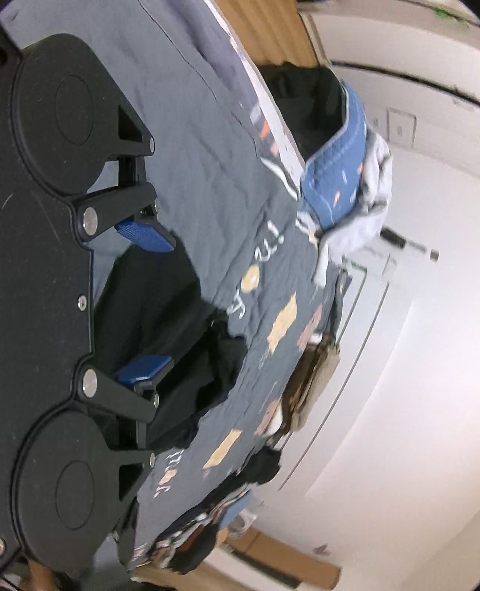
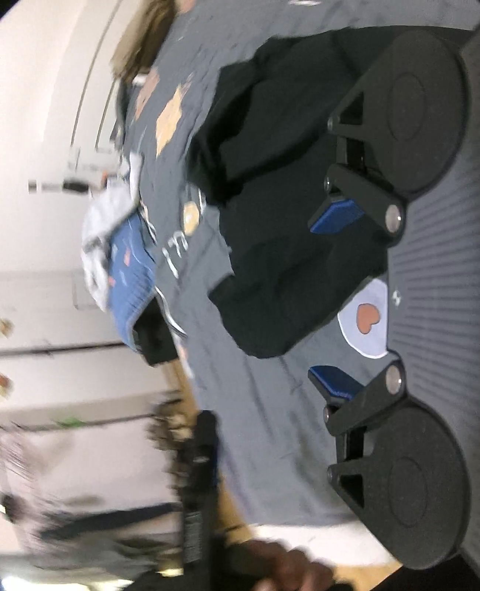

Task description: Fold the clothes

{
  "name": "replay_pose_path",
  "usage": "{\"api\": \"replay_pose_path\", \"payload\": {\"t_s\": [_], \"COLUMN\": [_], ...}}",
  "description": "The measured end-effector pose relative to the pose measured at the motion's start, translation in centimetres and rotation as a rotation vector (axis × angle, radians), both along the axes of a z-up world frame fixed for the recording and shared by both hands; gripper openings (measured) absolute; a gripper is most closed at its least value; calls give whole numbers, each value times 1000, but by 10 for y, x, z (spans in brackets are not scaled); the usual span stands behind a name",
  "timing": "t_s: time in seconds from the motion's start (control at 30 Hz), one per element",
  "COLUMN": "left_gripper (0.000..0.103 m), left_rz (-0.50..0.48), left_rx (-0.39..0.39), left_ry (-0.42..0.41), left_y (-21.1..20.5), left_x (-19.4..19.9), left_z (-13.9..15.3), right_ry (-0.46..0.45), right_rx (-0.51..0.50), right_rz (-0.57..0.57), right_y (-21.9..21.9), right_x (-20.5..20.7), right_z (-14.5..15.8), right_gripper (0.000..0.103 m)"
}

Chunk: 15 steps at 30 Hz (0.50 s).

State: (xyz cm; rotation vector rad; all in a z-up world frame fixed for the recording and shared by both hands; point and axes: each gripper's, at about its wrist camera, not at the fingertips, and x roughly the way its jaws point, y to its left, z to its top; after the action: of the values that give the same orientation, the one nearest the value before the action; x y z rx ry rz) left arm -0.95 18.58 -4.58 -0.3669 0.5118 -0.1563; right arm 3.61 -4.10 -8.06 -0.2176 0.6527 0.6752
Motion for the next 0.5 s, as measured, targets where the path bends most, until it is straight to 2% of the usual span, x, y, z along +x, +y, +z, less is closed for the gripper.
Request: {"api": "replay_pose_path", "payload": {"t_s": [0.17, 0.33, 0.37, 0.43, 0.47, 0.5], "left_gripper": [62, 63, 63, 63, 63, 63], "left_rz": [33, 49, 49, 49, 43, 38], "left_rx": [-52, -85, -84, -81, -76, -74], "left_ry": [15, 36, 38, 42, 44, 45], "left_y": [13, 19, 19, 18, 17, 16], "left_x": [5, 10, 11, 13, 13, 14], "left_z": [-2, -5, -6, -7, -8, -9], "right_ry": [-27, 12, 22, 42, 44, 48], "right_rx": [-179, -307, -304, -240, -220, -189], "right_rz": [111, 66, 49, 0, -31, -60], "right_y": [55, 68, 67, 57, 52, 45], "right_x": [17, 41, 45, 50, 52, 53], "right_z": [-25, -59, -63, -63, -62, -58], "right_gripper": [78, 76, 70, 43, 21, 7]}}
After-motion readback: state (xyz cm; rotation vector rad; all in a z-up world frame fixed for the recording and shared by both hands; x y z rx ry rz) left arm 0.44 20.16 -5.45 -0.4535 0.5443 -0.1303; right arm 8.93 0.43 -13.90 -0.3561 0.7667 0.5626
